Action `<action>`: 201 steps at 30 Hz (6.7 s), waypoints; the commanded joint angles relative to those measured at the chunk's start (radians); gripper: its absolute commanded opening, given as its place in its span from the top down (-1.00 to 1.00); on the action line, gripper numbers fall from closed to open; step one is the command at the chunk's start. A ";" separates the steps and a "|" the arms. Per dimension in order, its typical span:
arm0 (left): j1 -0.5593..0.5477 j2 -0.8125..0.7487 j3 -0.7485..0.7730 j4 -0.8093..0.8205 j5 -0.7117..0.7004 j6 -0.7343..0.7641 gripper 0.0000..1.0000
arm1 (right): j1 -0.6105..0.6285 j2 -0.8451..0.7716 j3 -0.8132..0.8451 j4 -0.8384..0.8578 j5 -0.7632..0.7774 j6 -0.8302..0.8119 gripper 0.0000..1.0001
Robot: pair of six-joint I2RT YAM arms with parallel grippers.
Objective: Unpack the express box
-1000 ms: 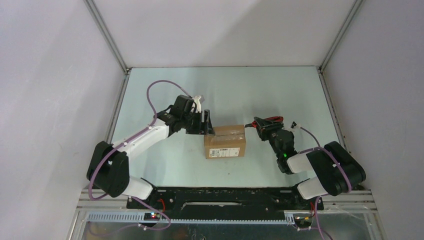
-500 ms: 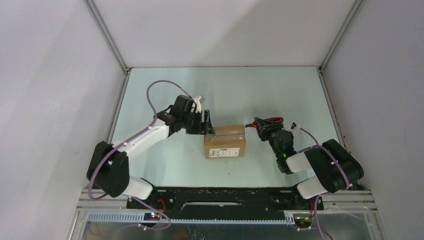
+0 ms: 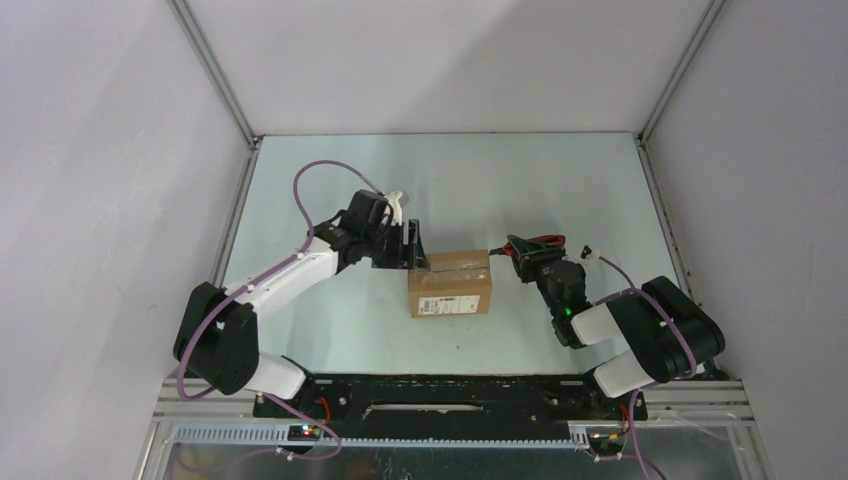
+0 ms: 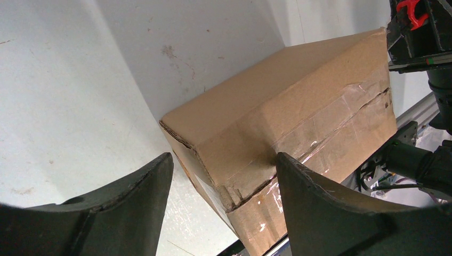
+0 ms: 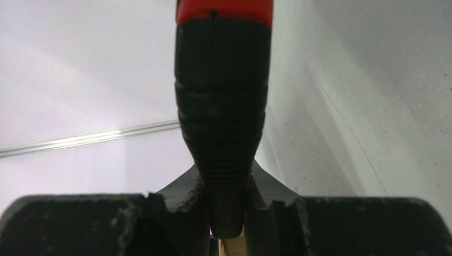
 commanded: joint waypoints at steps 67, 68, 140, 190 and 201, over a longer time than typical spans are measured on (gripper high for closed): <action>-0.026 -0.004 -0.009 -0.001 -0.050 -0.006 -0.48 | -0.002 -0.027 -0.022 0.082 -0.005 0.010 1.00; -0.026 -0.004 -0.009 -0.002 -0.049 -0.006 -0.47 | 0.001 -0.025 -0.021 0.084 -0.003 0.011 1.00; -0.615 -0.084 -0.089 0.261 -0.504 1.197 -0.99 | 0.064 -0.165 -0.032 -0.075 0.022 -0.070 1.00; -0.638 -0.050 -0.206 0.440 -0.503 1.050 -0.91 | 0.040 -0.151 -0.034 -0.072 0.044 -0.071 1.00; -0.638 -0.039 -0.201 0.437 -0.504 1.046 -0.89 | 0.048 -0.144 -0.020 -0.069 0.049 -0.070 1.00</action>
